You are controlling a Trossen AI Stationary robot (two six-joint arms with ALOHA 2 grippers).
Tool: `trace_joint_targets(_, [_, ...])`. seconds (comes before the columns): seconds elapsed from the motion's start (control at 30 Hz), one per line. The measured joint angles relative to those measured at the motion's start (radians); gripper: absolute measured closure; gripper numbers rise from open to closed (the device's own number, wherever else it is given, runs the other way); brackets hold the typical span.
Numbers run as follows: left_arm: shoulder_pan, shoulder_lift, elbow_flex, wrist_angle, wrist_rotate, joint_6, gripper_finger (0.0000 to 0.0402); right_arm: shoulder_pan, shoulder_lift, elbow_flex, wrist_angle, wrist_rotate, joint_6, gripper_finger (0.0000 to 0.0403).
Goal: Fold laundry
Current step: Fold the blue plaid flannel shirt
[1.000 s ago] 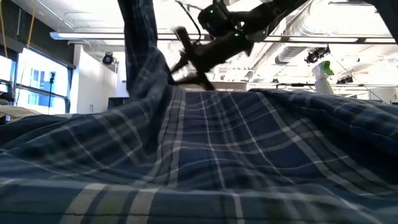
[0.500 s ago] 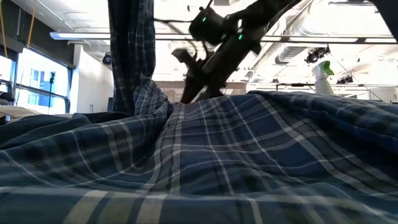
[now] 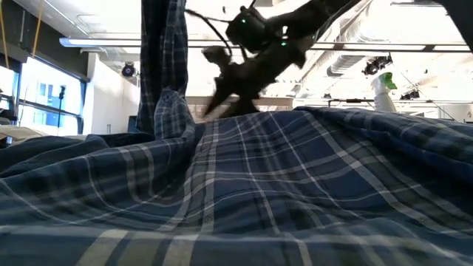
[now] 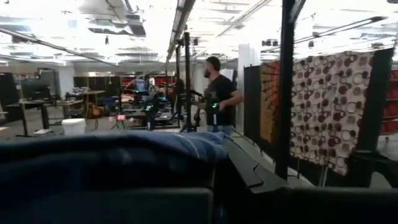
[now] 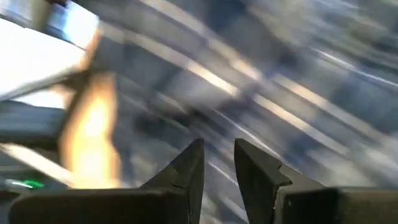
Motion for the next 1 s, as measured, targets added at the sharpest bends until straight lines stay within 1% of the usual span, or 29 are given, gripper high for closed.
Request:
trace_joint_targets(0.1, [-0.008,0.000,0.000,-0.001,0.044,-0.001,0.0401,-0.005,-0.074,-0.002,-0.264,0.097,-0.077,0.0320])
trace_joint_targets(0.23, [-0.022,-0.013,0.000,-0.007,0.070,-0.002,0.0401,0.015,-0.216,-0.002,-0.514,0.272,-0.151,0.0317])
trace_joint_targets(0.33, [-0.035,-0.027,0.002,-0.037,0.077,-0.002,0.0401,0.048,-0.343,-0.002,-0.612,0.374,-0.190,0.0299])
trace_joint_targets(0.4, [-0.038,-0.036,0.002,-0.096,0.068,-0.001,0.0401,0.075,-0.443,-0.002,-0.613,0.430,-0.205,0.0280])
trace_joint_targets(0.47, [-0.038,-0.036,0.002,-0.145,0.006,0.000,0.0401,0.107,-0.546,-0.002,-0.573,0.470,-0.246,0.0257])
trace_joint_targets(0.5, [-0.038,-0.035,0.001,-0.173,-0.036,0.000,0.0401,0.126,-0.592,-0.002,-0.524,0.484,-0.271,0.0245])
trace_joint_targets(0.6, [-0.038,-0.012,0.001,-0.208,-0.150,-0.001,0.0401,0.189,-0.709,-0.002,-0.307,0.507,-0.395,0.0213])
trace_joint_targets(0.67, [-0.038,0.016,0.000,-0.211,-0.193,-0.002,0.0401,0.240,-0.746,0.000,-0.142,0.562,-0.523,0.0200])
trace_joint_targets(0.77, [-0.041,0.063,0.000,-0.189,-0.238,-0.016,0.0401,0.314,-0.745,0.000,0.069,0.670,-0.780,0.0193])
trace_joint_targets(0.83, [-0.047,0.098,0.000,-0.164,-0.270,-0.026,0.0401,0.346,-0.715,0.000,0.172,0.765,-0.901,0.0194])
trace_joint_targets(0.93, [-0.052,0.149,0.000,-0.132,-0.286,-0.027,0.0401,0.367,-0.665,0.000,0.231,0.893,-1.008,0.0199])
trace_joint_targets(1.0, [-0.053,0.177,0.000,-0.113,-0.286,-0.041,0.0401,0.369,-0.637,-0.001,0.242,0.938,-1.042,0.0203])
